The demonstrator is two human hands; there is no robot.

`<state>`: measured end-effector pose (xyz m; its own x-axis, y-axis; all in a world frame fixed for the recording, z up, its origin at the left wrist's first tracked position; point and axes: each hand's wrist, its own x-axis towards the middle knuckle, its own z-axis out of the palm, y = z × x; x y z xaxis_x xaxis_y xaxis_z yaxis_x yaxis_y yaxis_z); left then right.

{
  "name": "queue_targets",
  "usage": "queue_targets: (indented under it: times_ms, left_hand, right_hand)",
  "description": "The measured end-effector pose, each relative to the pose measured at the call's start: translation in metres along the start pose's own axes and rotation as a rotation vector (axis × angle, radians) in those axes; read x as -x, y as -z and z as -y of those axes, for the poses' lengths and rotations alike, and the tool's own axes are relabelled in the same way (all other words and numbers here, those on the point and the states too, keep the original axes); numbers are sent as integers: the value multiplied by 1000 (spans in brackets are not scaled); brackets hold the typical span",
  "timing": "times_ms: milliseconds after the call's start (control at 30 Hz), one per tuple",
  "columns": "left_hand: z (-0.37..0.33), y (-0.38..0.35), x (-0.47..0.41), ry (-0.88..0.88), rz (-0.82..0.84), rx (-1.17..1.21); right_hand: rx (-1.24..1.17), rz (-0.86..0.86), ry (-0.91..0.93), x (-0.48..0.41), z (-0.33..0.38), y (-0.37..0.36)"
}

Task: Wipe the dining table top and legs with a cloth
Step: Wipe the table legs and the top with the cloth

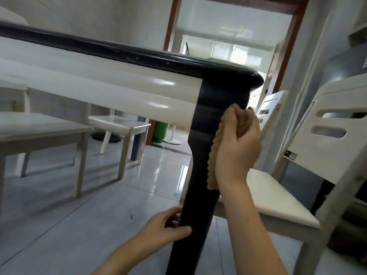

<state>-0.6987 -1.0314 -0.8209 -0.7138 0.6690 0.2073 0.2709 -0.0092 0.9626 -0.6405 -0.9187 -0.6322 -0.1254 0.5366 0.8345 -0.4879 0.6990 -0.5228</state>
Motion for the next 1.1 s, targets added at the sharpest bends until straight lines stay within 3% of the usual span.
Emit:
queue_targets:
  times_ms: [67,233,400,600,733,867,967,1100]
  left_hand:
    - [1,0,-1,-12,-19,-12]
    - [0,-1,1,-29,-10,-30]
    - [0,0,3,-15,-6,-27]
    - [0,-2,-1,-40,-1,-56]
    - [-2,-1,4,-46,-9,-51]
    - [-1,-2,7,-26,5,-71]
    - [-2,-2,7,-32,-1,-80]
    - [1,0,7,-22,14,-84]
  right_hand:
    - [-98,-10,-53,8,-6,3]
    - [121,103,19,34,-7,4]
    - [-100,74,-16,31,-32,12]
    - [207,65,138,42,-20,3]
    - [140,131,89,49,-19,10]
    - [114,102,-37,6,-2,1]
    - [59,40,-11,-9,0,-8]
    - [84,-33,41,50,-32,1]
